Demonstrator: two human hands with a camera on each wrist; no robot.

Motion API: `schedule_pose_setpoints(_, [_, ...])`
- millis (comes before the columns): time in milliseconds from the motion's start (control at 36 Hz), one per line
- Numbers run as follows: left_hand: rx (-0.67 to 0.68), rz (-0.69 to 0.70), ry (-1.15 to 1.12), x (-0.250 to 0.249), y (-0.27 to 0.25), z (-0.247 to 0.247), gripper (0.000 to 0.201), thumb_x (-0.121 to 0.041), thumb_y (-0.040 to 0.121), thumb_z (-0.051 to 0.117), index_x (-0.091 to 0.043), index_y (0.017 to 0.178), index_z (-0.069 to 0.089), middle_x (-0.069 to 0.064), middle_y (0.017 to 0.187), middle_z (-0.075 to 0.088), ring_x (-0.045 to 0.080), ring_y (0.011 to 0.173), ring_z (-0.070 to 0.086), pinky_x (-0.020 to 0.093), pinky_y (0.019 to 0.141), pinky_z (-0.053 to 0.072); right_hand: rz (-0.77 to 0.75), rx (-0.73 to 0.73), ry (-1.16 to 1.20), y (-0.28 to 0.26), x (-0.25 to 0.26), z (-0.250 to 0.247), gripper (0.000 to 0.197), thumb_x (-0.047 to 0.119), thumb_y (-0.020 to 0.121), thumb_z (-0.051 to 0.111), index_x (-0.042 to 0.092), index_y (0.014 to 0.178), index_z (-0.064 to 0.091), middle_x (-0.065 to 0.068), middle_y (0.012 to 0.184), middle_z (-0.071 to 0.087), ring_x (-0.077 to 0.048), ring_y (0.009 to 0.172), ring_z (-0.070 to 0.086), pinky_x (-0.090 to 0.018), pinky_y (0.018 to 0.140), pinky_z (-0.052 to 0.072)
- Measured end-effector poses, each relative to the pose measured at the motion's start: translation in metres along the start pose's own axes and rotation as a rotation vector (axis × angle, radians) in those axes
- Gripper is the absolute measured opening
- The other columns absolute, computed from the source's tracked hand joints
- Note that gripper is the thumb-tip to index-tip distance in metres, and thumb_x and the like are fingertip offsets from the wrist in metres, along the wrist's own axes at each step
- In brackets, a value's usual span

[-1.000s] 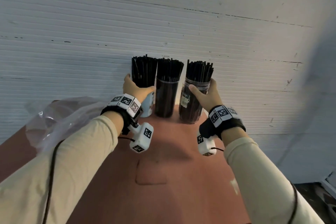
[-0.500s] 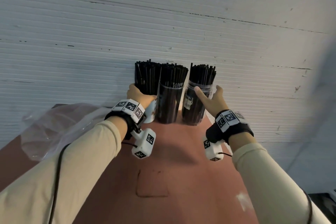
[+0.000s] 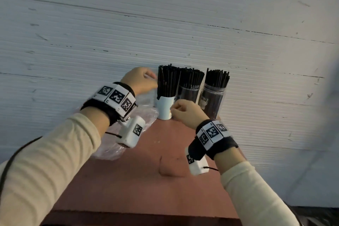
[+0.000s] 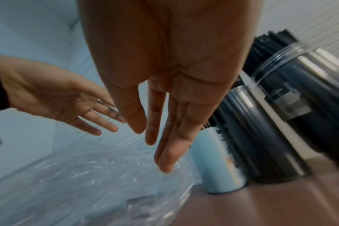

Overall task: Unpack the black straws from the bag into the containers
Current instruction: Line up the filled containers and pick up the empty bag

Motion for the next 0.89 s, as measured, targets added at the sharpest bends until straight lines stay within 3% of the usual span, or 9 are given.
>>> schedule_pose_setpoints(56, [0.097, -0.017, 0.139, 0.012, -0.009, -0.017, 0.016, -0.022, 0.08, 0.072, -0.03, 0.093, 0.066, -0.001, 0.1, 0.064, 0.02, 0.096, 0.061, 0.028, 0.083, 0.046, 0.01, 0.132, 0.022, -0.002, 0.013, 0.022, 0.014, 0.022, 0.091, 0.054, 0.019, 0.097, 0.067, -0.004, 0.085, 0.074, -0.021, 0.083, 0.07, -0.036, 0.082, 0.058])
schedule_pose_setpoints(167, [0.323, -0.077, 0.397, 0.041, -0.032, -0.036, 0.033, -0.026, 0.084, 0.073, -0.028, 0.116, 0.064, -0.002, 0.105, 0.049, 0.019, 0.102, 0.053, 0.025, 0.086, 0.04, 0.061, 0.327, 0.045, -0.007, 0.031, 0.056, 0.026, 0.015, 0.096, 0.053, 0.011, 0.118, 0.064, -0.016, 0.095, 0.071, -0.023, 0.081, 0.068, -0.038, 0.086, 0.057])
schedule_pose_setpoints(250, [0.456, -0.075, 0.357, 0.057, -0.053, -0.039, 0.042, -0.023, 0.087, 0.071, -0.031, 0.125, 0.057, -0.001, 0.109, 0.049, 0.014, 0.09, 0.055, 0.023, 0.069, 0.041, 0.087, 0.452, -0.009, -0.011, 0.038, 0.079, 0.032, 0.019, 0.098, 0.053, 0.015, 0.129, 0.057, -0.023, 0.107, 0.068, -0.027, 0.088, 0.067, -0.037, 0.086, 0.057])
schedule_pose_setpoints(306, [0.485, -0.05, 0.308, 0.067, -0.063, -0.036, 0.045, -0.017, 0.087, 0.071, -0.033, 0.126, 0.057, 0.0, 0.117, 0.054, 0.013, 0.098, 0.057, 0.025, 0.073, 0.043, 0.105, 0.51, -0.065, -0.013, 0.04, 0.091, 0.038, 0.025, 0.098, 0.054, 0.022, 0.136, 0.053, -0.023, 0.11, 0.068, -0.026, 0.087, 0.067, -0.029, 0.078, 0.056])
schedule_pose_setpoints(472, [0.243, 0.007, 0.198, 0.08, -0.079, -0.042, 0.035, -0.013, 0.087, 0.063, -0.04, 0.109, 0.063, 0.002, 0.125, 0.06, 0.02, 0.12, 0.056, 0.036, 0.097, 0.046, 0.091, 0.501, -0.225, -0.022, 0.049, 0.099, 0.042, 0.041, 0.098, 0.05, 0.03, 0.138, 0.049, -0.01, 0.098, 0.068, -0.011, 0.062, 0.06, -0.008, 0.05, 0.046])
schedule_pose_setpoints(556, [0.106, 0.017, 0.046, 0.078, -0.083, -0.055, 0.032, -0.016, 0.086, 0.063, -0.041, 0.105, 0.06, 0.0, 0.124, 0.058, 0.019, 0.106, 0.059, 0.038, 0.088, 0.051, 0.088, 0.461, -0.232, -0.025, 0.052, 0.092, 0.05, 0.045, 0.097, 0.048, 0.024, 0.142, 0.043, -0.007, 0.099, 0.064, -0.021, 0.079, 0.067, -0.025, 0.072, 0.056])
schedule_pose_setpoints(639, [-0.041, 0.075, -0.128, 0.068, -0.09, -0.071, 0.028, -0.015, 0.089, 0.065, -0.029, 0.111, 0.057, -0.006, 0.123, 0.056, 0.007, 0.096, 0.057, 0.018, 0.066, 0.045, 0.045, 0.352, -0.165, -0.031, 0.06, 0.073, 0.05, 0.043, 0.097, 0.048, 0.023, 0.141, 0.035, -0.013, 0.118, 0.061, -0.029, 0.097, 0.065, -0.038, 0.087, 0.054])
schedule_pose_setpoints(778, [-0.174, 0.157, -0.366, 0.047, -0.109, -0.079, 0.028, -0.021, 0.087, 0.071, -0.026, 0.112, 0.06, -0.017, 0.119, 0.062, -0.006, 0.114, 0.052, 0.023, 0.098, 0.043, -0.158, 0.117, 0.152, -0.047, 0.079, 0.037, 0.049, 0.031, 0.095, 0.058, 0.029, 0.132, 0.026, -0.034, 0.116, 0.059, -0.044, 0.098, 0.062, -0.051, 0.087, 0.054])
schedule_pose_setpoints(889, [-0.115, 0.2, -0.488, 0.026, -0.123, -0.062, 0.026, -0.035, 0.09, 0.067, -0.03, 0.115, 0.062, -0.017, 0.12, 0.064, 0.009, 0.117, 0.06, 0.042, 0.103, 0.048, -0.293, -0.021, 0.419, -0.067, 0.099, 0.016, 0.058, 0.028, 0.095, 0.058, 0.037, 0.138, 0.02, -0.011, 0.127, 0.059, -0.01, 0.101, 0.066, -0.019, 0.074, 0.056])
Point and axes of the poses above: each hand's wrist, its own y-axis towards the middle knuckle, its own z-axis out of the palm, x = y × z, the point moved 4 cm from there along y, towards the middle knuckle
